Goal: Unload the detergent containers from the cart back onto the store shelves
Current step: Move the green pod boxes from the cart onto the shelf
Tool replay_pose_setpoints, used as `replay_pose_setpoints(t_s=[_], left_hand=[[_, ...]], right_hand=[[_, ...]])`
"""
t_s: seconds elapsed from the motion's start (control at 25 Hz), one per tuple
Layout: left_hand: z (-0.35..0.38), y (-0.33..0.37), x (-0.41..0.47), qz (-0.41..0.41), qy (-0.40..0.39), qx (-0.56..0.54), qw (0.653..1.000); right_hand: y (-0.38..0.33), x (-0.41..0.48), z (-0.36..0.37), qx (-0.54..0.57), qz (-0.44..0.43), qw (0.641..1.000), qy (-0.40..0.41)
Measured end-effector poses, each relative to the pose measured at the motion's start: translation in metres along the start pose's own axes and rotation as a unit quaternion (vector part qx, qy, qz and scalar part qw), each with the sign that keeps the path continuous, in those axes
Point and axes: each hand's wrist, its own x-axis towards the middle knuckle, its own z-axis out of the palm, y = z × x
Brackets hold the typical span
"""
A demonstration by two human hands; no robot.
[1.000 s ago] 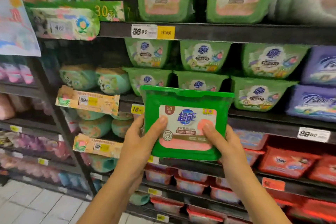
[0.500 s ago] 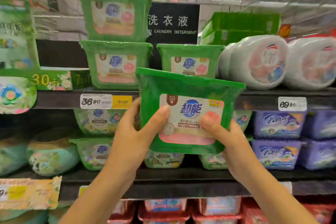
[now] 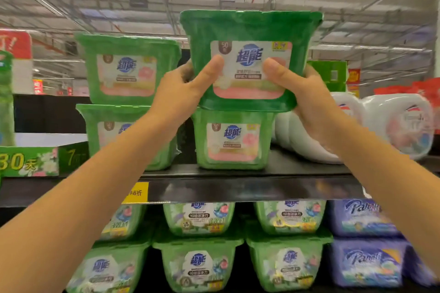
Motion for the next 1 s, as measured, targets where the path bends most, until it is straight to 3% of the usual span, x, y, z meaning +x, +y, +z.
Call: replay_pose_setpoints(t_s=[0.24,0.72,1.0], left_hand=[[0.005,-0.027,0.056,-0.036,0.003,-0.012,0.999],[0.008,-0.042,0.068,-0.129,-0.032,0.023,0.991],[0.014,-0.043,0.068,-0.118,0.018,0.068,0.991]], right_hand=[[0.022,0.061,-0.013,-0.112,0.059,0.991,-0.049],[0.059,0.073,-0.011,-0.115,0.073,0.990,-0.026],[0.063,0.066,-0.018,-0.127,0.076,0.988,-0.049]])
